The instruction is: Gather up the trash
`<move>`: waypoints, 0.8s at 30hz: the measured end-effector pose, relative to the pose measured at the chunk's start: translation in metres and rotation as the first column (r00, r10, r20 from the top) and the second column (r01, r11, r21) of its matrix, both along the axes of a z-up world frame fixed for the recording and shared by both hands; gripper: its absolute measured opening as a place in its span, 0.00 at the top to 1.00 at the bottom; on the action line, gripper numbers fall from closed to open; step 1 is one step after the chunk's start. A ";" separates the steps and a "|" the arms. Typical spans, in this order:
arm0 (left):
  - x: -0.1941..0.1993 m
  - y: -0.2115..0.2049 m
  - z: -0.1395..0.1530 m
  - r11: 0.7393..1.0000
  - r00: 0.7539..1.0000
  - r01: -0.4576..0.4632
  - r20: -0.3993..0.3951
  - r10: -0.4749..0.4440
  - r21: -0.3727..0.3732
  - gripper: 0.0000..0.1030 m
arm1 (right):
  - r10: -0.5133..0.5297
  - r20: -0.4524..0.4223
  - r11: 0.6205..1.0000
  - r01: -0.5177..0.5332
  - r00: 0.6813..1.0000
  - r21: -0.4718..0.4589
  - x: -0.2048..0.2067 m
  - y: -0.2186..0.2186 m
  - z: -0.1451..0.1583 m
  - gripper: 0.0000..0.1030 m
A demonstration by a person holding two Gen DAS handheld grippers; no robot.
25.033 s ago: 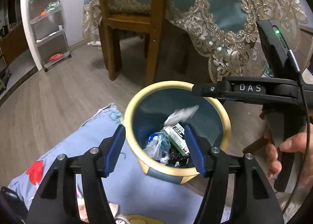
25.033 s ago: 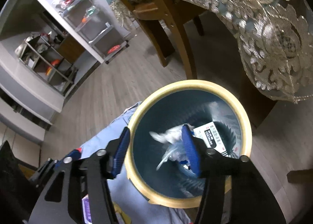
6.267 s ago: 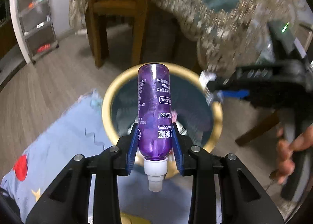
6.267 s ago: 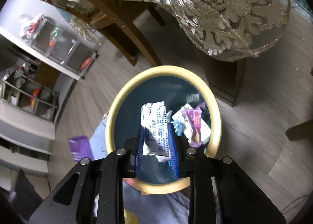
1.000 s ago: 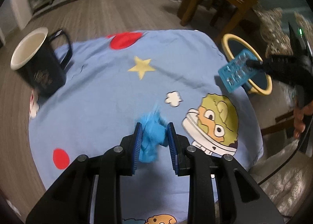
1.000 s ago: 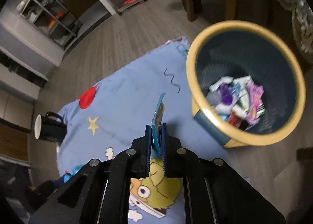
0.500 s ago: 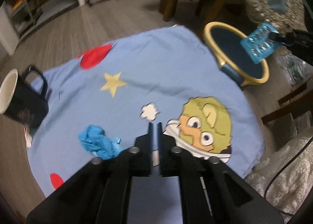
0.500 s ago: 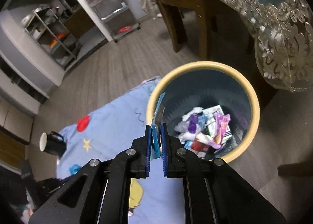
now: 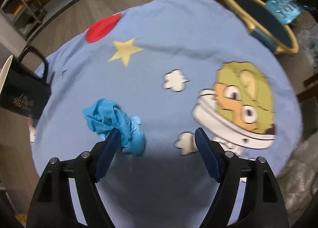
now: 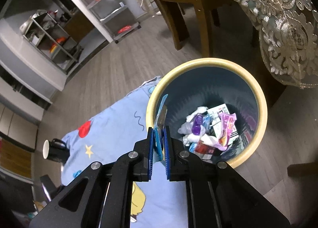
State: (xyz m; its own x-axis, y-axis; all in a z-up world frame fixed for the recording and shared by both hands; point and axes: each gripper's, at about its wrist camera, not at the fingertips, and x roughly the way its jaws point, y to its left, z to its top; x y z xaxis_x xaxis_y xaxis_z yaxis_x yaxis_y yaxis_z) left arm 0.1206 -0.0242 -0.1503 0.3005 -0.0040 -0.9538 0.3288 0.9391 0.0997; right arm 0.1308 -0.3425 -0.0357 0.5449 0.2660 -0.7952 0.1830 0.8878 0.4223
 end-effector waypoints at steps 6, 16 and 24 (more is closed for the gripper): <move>0.012 0.036 -0.004 0.993 0.993 -0.121 -0.012 0.121 -0.006 0.36 | -0.006 0.001 1.000 0.006 1.000 0.027 0.000 -0.004 -0.002 0.89; 0.017 0.052 0.009 0.982 0.986 -0.167 -0.002 0.168 -0.093 0.68 | -0.018 0.011 0.999 0.018 1.000 0.041 -0.001 -0.007 0.001 0.89; 0.024 -0.073 0.063 0.962 0.990 0.119 0.103 -0.097 -0.245 0.68 | -0.148 -0.006 0.989 0.148 0.989 -0.010 -0.002 -0.047 -0.008 0.89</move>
State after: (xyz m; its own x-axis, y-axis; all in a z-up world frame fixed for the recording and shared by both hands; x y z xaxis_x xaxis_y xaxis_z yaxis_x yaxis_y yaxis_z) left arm 0.1445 -0.0976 -0.0878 0.3686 -0.2763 -0.8876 0.4300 0.8972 -0.1007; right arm 0.1286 -0.3895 -0.0438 0.5725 0.1756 -0.8009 0.3151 0.8547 0.4127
